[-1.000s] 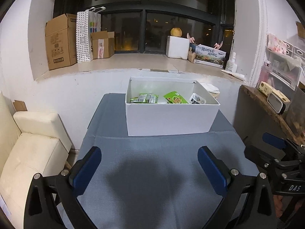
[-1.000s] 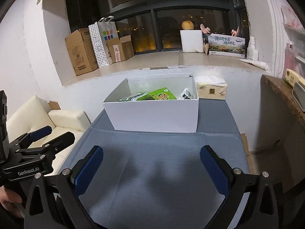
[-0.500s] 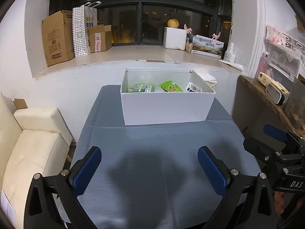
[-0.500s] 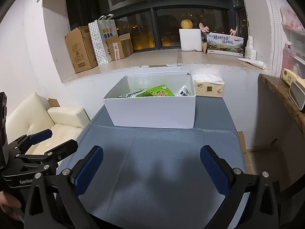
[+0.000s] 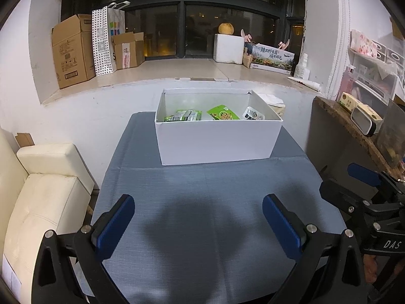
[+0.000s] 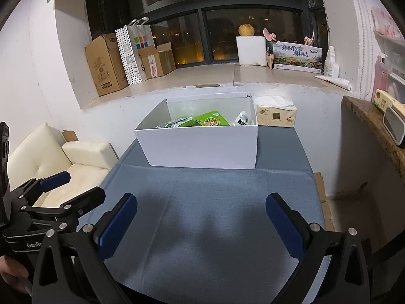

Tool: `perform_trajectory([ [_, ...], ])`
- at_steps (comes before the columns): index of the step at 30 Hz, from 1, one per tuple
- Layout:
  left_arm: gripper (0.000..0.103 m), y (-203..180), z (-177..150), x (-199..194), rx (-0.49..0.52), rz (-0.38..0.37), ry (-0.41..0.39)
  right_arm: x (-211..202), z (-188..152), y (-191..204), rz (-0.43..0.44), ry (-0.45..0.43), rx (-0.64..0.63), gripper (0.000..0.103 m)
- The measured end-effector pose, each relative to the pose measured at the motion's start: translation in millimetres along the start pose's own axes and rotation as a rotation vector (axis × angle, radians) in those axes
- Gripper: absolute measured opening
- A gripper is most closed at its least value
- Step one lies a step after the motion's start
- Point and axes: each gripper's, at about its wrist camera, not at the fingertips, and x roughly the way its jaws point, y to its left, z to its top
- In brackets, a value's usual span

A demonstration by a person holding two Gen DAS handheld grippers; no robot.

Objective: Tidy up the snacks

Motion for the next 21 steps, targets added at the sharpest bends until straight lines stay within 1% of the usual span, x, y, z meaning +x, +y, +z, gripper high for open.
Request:
perform_trajectory([
  [21,0.103,-0.5,-0.4,0.9,0.001,0.001,0.005,-1.4,1.3,1.2,0.007,0.001,0.0,0.103],
])
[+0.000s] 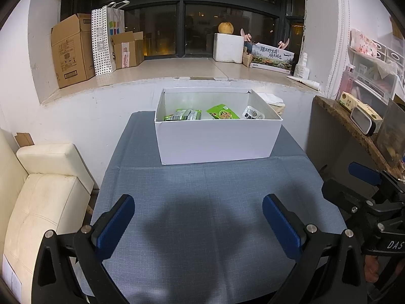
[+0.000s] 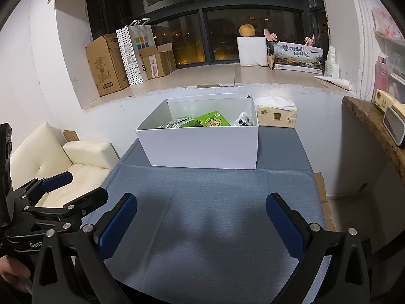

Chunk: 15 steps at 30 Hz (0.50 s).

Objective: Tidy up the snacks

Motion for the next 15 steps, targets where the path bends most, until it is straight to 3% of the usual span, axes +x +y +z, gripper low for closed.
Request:
perform_trajectory([
  [15,0.103,-0.5,0.6,-0.3,-0.001,-0.002,0.003,-0.1,-1.0,1.4,0.002,-0.001,-0.001,0.103],
])
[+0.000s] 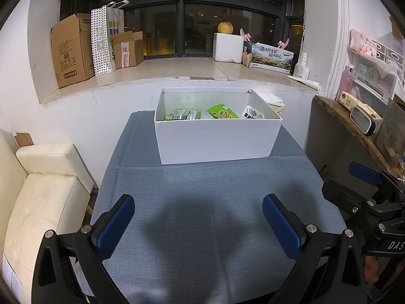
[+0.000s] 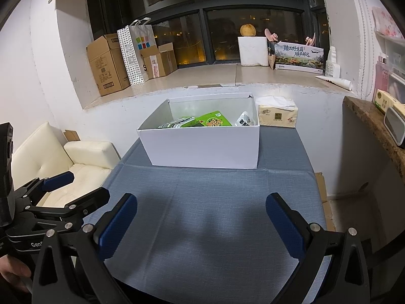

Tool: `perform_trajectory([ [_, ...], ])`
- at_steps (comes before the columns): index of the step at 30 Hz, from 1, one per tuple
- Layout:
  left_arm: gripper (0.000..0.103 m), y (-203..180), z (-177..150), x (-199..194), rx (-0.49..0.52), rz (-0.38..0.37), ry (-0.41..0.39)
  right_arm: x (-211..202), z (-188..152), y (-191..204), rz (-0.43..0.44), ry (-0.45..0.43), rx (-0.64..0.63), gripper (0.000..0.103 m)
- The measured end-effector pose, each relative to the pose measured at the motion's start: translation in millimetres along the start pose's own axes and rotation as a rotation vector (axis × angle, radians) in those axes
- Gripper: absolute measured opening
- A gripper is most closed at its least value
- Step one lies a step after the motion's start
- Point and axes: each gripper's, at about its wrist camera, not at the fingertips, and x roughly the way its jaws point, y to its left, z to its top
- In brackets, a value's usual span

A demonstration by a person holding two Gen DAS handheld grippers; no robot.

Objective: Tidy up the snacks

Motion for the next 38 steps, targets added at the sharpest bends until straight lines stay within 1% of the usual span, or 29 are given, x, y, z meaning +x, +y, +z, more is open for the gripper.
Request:
perform_trajectory([
  [38,0.103,-0.7,-1.2,-0.2,0.005,-0.003,0.003,-0.5,-0.9,1.9,0.003,-0.002,-0.001,0.103],
])
